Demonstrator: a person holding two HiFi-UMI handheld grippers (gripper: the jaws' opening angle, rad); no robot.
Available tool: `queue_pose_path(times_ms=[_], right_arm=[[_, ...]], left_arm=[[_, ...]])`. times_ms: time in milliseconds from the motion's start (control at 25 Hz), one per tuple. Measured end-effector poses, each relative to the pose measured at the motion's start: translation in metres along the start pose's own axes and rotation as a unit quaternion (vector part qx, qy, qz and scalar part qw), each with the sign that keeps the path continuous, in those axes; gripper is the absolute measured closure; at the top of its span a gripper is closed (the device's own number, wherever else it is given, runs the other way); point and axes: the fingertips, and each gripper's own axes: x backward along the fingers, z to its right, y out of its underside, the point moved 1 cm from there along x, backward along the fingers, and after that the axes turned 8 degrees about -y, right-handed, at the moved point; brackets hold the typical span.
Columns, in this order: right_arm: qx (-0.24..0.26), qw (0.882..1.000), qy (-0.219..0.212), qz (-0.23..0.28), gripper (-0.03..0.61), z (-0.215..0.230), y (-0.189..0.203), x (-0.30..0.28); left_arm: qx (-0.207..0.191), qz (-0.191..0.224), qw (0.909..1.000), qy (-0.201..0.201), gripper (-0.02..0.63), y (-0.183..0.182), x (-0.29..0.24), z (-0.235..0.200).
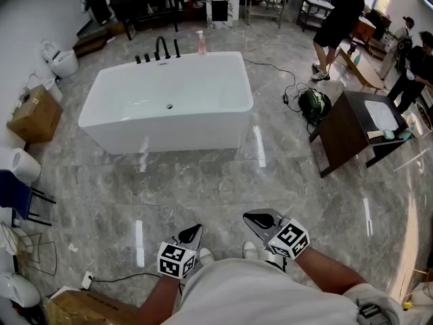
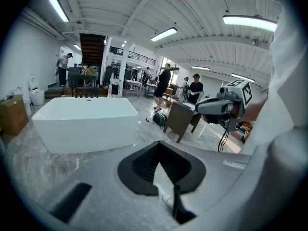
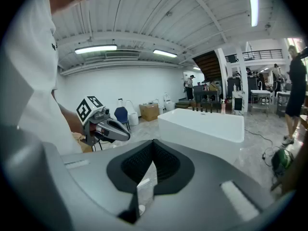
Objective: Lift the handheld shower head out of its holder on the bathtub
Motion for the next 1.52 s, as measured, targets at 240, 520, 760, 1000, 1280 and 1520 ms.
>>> queue_pose_path(times_ms=[240,520,760,1000,1280,1520], right_arm=[[0.007,1.000,0.004,0.003,0.568,0.033,0.011,0.051],[0.009,0.999,-0.039,0.013,0.568,0.055,0.022,0.080],[0.025,0.997,-0.071,0.019,0.559,0.053,0.036,0.101],[0.002,0.997,-0.081,0.008,0.508,0.070,0.053,0.103],[-0.003,0.998,-0.056,-0.001,0.489,0.118,0.043,0.073],[0.007,1.000,-0.020,-0.009,0.502,0.163,-0.006,0.020]], left_arm=[[-0.012,0.031,0.9993,0.017,0.607,-0.032,-0.033,0.062],[-0.004,0.051,0.9986,-0.014,0.466,-0.057,-0.053,0.083],[0.023,0.081,0.9944,-0.064,0.342,-0.076,-0.056,0.083],[0.026,0.069,0.9944,-0.076,0.330,-0.090,-0.075,0.075],[0.030,0.076,0.9945,-0.066,0.330,-0.116,-0.118,0.031],[0.017,0.085,0.9952,-0.046,0.331,-0.162,-0.151,-0.043]])
